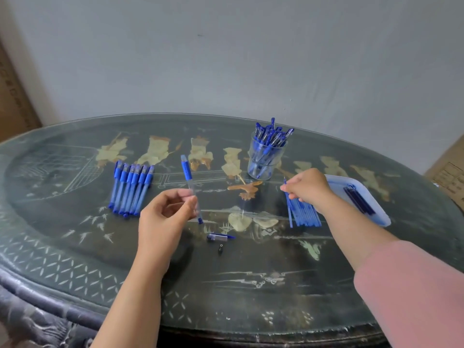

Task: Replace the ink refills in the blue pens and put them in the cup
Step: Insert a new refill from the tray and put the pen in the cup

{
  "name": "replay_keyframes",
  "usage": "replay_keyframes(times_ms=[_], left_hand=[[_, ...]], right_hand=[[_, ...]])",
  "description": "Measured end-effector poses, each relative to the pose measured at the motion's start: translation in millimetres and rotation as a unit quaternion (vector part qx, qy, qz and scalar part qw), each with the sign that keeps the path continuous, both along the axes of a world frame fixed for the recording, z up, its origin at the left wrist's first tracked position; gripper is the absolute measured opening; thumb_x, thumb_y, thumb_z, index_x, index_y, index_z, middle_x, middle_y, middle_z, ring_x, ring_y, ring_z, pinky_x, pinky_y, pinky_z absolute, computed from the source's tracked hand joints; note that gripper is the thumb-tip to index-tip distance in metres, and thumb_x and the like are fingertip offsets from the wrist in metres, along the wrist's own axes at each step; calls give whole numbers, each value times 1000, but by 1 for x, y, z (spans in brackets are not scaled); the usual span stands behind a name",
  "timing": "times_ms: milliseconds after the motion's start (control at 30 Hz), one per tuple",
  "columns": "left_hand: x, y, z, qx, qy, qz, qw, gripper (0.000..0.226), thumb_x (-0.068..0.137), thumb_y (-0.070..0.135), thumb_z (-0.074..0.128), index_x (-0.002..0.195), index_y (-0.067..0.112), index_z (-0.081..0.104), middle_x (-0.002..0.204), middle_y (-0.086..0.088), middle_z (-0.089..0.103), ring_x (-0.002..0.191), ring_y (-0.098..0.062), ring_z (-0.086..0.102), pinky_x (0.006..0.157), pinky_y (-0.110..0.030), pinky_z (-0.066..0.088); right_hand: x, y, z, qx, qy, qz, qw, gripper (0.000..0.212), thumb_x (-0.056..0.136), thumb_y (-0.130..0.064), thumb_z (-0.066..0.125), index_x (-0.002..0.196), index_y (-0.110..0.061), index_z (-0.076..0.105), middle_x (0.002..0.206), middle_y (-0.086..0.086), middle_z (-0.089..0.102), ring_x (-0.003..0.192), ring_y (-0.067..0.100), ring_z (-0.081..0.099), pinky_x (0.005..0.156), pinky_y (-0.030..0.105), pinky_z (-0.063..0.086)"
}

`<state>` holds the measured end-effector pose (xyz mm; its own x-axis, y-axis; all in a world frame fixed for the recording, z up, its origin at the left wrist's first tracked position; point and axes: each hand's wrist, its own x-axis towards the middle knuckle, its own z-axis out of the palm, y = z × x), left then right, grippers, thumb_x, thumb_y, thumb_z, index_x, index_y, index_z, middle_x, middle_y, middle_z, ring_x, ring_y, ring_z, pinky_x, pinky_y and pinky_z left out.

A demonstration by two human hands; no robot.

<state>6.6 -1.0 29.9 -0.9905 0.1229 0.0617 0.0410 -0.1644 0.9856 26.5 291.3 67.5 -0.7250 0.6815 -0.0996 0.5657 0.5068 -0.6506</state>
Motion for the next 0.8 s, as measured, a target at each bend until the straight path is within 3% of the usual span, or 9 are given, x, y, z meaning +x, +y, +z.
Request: replay_keyframes(times_ms=[67, 133, 300, 800], left_hand=[[0, 1, -2, -3, 2, 1, 1000, 11, 87, 8, 69, 98, 11, 71, 90, -13, 72, 76, -18, 70, 76, -26, 60], [0, 2, -4, -9, 7, -1, 1000, 11, 87, 7, 69, 97, 11, 71, 88, -12, 72, 77, -19, 70, 77, -27, 60], [-1, 2, -6, -20, 17, -6, 1000, 10, 87, 7, 70, 95, 11, 71, 88, -11, 72, 75, -16, 69, 77, -27, 60], [-1, 2, -8, -32, 12, -13, 999, 9, 86, 10, 71, 94, 14, 72, 86, -11, 72, 73, -13, 68, 77, -30, 59]], right_hand=[[-4, 0, -3, 22, -22, 3, 1000, 19, 84, -17, 75, 92, 0, 75, 82, 15, 74, 72, 21, 62, 61, 27, 48], [-7, 1, -6, 38, -36, 2, 999, 17, 81, -17, 77, 92, -4, 75, 81, 14, 74, 72, 21, 64, 60, 22, 46], [-11, 5, -13, 75, -45, 8, 996, 16, 76, -19, 83, 86, -9, 75, 86, 10, 72, 89, 27, 69, 85, 38, 56], [-16, 13, -22, 104, -25, 3, 994, 16, 81, -23, 79, 85, -7, 78, 100, 10, 72, 100, 28, 63, 87, 38, 53]])
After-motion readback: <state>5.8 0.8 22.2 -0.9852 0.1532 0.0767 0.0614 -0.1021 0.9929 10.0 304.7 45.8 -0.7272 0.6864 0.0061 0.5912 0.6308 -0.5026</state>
